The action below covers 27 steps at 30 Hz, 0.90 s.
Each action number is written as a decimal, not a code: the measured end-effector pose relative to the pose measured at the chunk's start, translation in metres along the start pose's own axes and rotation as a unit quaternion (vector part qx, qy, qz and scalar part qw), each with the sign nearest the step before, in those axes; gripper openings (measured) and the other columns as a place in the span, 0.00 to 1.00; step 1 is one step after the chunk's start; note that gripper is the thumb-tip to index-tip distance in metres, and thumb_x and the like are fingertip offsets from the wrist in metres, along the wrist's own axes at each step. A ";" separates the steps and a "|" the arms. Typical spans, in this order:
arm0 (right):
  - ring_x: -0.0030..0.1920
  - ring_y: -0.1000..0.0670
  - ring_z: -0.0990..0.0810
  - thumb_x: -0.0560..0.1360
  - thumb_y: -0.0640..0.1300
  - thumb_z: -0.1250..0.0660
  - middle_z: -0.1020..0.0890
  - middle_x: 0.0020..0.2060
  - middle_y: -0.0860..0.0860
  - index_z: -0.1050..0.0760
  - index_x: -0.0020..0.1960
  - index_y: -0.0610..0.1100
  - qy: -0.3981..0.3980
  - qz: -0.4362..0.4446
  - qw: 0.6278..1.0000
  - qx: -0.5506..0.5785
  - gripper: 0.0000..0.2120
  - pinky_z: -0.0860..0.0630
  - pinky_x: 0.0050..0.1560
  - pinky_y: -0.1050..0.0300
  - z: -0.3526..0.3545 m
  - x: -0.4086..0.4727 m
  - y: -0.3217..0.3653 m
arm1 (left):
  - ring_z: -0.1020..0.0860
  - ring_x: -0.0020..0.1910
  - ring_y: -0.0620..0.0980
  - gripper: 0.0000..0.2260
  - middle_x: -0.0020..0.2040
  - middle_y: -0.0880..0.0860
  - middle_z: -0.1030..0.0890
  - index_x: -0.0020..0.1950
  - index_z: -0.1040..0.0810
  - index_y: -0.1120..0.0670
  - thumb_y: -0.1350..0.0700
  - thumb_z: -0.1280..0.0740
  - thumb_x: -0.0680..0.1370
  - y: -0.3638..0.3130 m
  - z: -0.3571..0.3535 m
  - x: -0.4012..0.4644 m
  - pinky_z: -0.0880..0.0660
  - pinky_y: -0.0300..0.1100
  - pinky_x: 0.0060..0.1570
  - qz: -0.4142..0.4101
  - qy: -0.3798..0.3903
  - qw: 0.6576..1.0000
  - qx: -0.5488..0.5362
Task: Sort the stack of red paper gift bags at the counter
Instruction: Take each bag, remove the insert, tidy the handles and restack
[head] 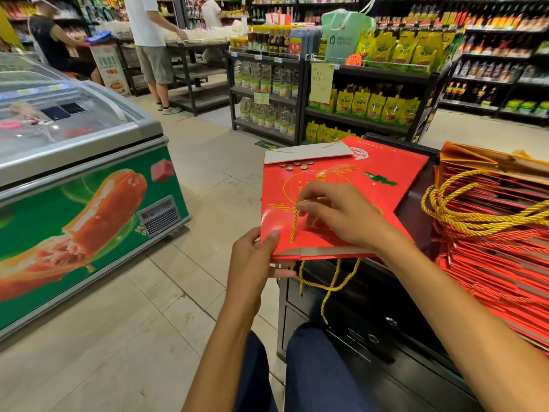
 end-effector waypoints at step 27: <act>0.48 0.39 0.22 0.81 0.57 0.40 0.19 0.53 0.42 0.23 0.53 0.43 -0.099 -0.345 0.892 -0.274 0.17 0.28 0.45 0.50 0.057 -0.019 -0.040 | 0.16 0.33 0.51 0.11 0.47 0.56 0.15 0.63 0.23 0.52 0.51 0.32 0.83 -0.036 0.023 0.054 0.21 0.43 0.28 0.012 -0.021 0.994 0.110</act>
Point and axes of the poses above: each hand's wrist, its own x-axis towards the middle knuckle, its own z-axis out of the back of the hand, y = z × x, the point moved 5 cm from there along x, towards the middle knuckle
